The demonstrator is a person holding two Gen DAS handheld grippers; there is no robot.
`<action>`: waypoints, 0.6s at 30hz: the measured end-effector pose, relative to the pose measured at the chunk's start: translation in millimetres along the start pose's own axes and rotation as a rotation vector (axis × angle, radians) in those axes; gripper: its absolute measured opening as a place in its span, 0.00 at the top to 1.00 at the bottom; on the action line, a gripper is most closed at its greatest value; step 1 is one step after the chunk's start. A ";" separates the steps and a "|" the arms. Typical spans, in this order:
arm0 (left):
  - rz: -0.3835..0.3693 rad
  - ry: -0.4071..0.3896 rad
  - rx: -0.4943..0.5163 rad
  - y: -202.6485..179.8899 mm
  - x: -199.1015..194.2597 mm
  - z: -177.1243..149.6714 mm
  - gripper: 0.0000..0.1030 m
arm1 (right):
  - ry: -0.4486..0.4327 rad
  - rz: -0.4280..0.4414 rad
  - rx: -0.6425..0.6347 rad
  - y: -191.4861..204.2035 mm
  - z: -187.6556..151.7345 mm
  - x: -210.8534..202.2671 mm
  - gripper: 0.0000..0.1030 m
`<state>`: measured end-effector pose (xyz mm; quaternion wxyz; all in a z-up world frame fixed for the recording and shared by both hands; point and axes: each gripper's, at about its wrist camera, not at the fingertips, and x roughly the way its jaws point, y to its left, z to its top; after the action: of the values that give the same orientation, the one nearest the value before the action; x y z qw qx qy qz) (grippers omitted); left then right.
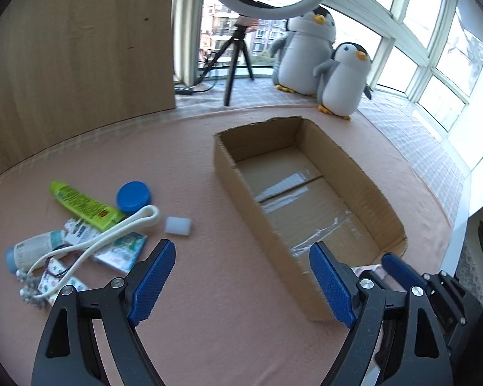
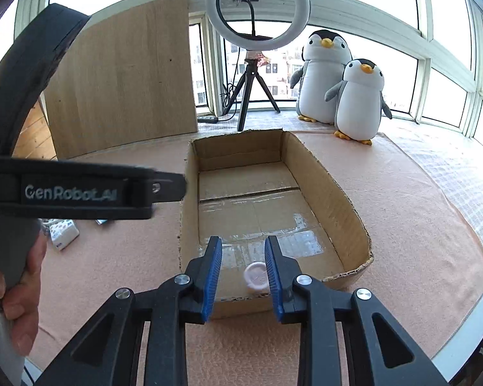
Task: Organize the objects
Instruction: 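Carry the lotion bottle with the right tool into the cardboard box and release, then reach the right tool to the dotted tissue pack and grasp it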
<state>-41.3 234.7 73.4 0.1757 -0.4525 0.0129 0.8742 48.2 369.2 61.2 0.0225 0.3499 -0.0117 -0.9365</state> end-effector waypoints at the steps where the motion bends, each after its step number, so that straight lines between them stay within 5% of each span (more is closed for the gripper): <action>1: 0.021 -0.006 -0.024 16.2 -5.8 -4.8 0.14 | -0.005 0.008 -0.005 2.5 1.4 -2.7 0.76; 7: 0.153 -0.027 -0.191 116.6 -42.4 -48.0 0.13 | 0.028 0.130 -0.104 40.5 4.2 2.5 0.60; 12: 0.245 -0.036 -0.329 190.2 -81.4 -92.5 0.12 | 0.190 0.330 -0.241 109.4 -12.6 53.6 0.40; 15: 0.278 -0.040 -0.415 225.9 -104.9 -123.3 0.12 | 0.263 0.402 -0.377 159.4 -31.7 81.5 0.39; 18: 0.301 -0.043 -0.490 251.1 -123.1 -149.8 0.12 | 0.222 0.410 -0.506 198.5 -39.0 93.3 0.27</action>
<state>61.6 -64.3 48.8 -0.0703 -0.4557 -0.1356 0.8769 10.1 166.0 -21.9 0.2973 0.4235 0.1535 -0.8419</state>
